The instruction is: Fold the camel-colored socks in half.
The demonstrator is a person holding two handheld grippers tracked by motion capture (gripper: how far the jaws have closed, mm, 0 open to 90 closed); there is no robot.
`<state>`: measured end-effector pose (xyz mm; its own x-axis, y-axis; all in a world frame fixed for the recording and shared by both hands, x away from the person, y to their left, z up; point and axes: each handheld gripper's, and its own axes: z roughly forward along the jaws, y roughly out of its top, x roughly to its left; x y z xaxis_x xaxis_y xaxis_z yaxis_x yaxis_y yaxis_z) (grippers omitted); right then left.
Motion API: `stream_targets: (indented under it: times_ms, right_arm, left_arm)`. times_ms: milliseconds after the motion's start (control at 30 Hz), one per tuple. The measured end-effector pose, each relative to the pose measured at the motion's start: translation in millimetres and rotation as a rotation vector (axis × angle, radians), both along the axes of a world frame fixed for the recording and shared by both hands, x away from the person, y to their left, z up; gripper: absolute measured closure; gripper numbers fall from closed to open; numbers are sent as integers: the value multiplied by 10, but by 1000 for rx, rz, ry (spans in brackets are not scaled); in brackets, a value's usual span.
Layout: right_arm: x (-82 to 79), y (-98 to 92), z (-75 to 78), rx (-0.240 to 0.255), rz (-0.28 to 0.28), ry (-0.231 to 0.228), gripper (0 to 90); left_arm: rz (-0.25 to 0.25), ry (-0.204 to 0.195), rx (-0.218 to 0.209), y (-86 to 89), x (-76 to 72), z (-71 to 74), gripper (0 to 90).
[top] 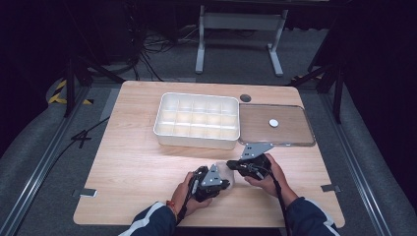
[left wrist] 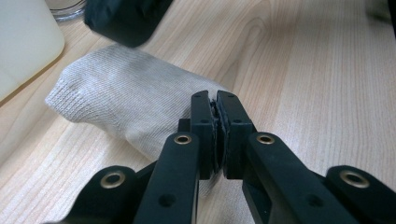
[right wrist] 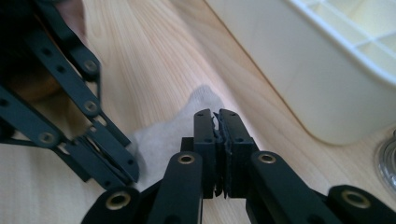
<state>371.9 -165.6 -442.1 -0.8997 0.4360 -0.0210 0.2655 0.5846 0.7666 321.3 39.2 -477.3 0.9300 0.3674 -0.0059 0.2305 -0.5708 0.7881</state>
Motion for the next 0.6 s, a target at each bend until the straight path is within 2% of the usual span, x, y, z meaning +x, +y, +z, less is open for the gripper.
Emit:
stream_targets:
  times_ms: [100, 233, 300, 400, 500, 567, 600]
  right_arm:
    - [59, 39, -135, -53, -28, 14, 870]
    - [119, 74, -249, -81, -54, 30, 877]
    - [150, 67, -285, -72, -69, 36, 878]
    - [184, 59, -323, -98, -94, 30, 876]
    - [202, 32, -315, -98, -111, 29, 869]
    - [200, 7, -265, -53, -107, 24, 862]
    - [180, -3, -200, -2, -94, 1, 851]
  left_arm:
    - [-3, 4, 1, 10, 13, 0, 860]
    - [-1, 4, -3, 3, 7, -2, 860]
    - [-7, -1, 3, 11, 14, -1, 859]
    - [-7, 0, 2, 11, 15, -2, 859]
    - [-7, 0, 2, 11, 16, -1, 859]
    - [-3, 8, -4, 12, 13, -5, 859]
    - [-6, 7, -4, 14, 16, -6, 859]
